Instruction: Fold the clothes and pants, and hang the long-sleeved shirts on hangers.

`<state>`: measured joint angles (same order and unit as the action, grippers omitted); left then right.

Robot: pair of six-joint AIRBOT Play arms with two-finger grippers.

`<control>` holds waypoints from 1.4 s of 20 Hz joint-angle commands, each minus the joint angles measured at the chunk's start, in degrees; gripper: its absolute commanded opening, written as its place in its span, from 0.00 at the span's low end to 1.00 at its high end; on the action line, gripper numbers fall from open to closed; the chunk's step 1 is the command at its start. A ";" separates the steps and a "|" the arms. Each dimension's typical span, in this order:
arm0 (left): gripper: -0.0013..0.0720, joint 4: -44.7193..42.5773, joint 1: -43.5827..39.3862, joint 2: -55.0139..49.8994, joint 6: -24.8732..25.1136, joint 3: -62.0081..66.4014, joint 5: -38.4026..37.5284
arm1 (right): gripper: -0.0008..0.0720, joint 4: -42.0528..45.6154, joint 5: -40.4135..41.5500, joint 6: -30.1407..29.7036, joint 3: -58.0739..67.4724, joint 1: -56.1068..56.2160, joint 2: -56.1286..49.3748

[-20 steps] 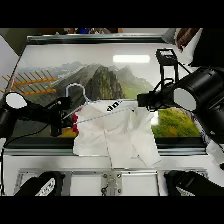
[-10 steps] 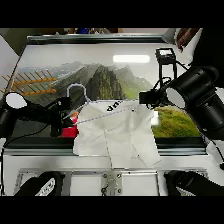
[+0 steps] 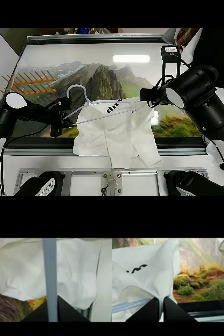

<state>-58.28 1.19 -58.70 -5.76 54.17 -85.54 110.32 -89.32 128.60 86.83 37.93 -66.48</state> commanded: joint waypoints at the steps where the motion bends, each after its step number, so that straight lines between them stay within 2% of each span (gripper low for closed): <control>1: 0.04 -0.02 -0.02 0.00 0.00 -0.02 0.13 | 0.06 -2.60 -1.55 -1.33 0.04 0.85 0.11; 3: 0.04 -0.04 -0.02 0.00 0.00 -0.02 0.28 | 0.06 -2.58 -3.58 -2.05 0.04 2.08 0.28; 12: 0.04 0.13 -0.02 -0.46 0.02 -0.02 0.22 | 0.06 -4.96 -3.50 -4.33 4.04 4.07 1.16; 17: 0.04 4.31 0.00 -4.42 1.81 -0.02 -0.04 | 0.06 -7.65 -3.04 -5.92 4.92 4.07 1.05; 21: 0.04 4.22 -0.02 -5.99 1.86 -0.02 -0.72 | 0.06 -8.37 1.55 -5.86 4.94 4.07 1.05; 28: 0.04 4.26 -0.02 -5.90 1.90 -0.02 -0.52 | 0.06 -15.58 9.88 -7.39 4.94 4.09 -0.04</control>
<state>-54.15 1.21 -64.51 -4.03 54.17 -86.06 98.02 -83.24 121.84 91.70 41.95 -66.06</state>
